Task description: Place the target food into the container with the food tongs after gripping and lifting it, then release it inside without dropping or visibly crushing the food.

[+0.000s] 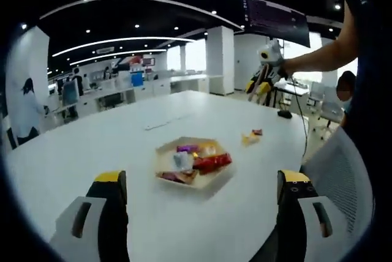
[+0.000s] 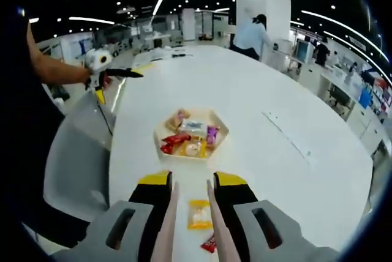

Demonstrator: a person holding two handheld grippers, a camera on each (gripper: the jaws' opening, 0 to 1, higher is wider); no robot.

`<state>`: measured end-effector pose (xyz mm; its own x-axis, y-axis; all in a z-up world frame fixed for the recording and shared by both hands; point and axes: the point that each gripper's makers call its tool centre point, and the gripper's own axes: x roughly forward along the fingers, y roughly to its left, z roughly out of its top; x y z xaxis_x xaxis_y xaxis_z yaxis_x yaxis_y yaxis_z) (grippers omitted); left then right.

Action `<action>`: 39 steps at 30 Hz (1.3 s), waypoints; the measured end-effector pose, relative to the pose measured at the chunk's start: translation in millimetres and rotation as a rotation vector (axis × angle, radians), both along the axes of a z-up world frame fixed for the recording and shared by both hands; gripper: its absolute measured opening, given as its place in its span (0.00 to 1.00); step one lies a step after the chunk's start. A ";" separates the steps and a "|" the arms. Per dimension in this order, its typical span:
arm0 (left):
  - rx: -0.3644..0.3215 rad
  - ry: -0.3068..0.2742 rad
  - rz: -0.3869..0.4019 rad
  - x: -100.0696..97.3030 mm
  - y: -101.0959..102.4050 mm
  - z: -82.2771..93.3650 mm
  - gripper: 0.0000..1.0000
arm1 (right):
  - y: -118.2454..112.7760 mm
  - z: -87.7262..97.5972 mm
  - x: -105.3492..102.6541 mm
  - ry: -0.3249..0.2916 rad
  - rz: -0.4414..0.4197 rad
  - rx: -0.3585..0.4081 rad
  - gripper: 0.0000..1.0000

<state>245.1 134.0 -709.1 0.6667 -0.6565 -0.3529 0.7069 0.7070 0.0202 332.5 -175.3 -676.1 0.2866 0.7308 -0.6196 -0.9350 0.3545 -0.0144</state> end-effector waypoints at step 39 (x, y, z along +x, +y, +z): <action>0.018 -0.056 0.039 -6.0 -9.0 -14.3 1.00 | -10.1 -52.0 0.2 -0.010 -0.027 -0.096 0.26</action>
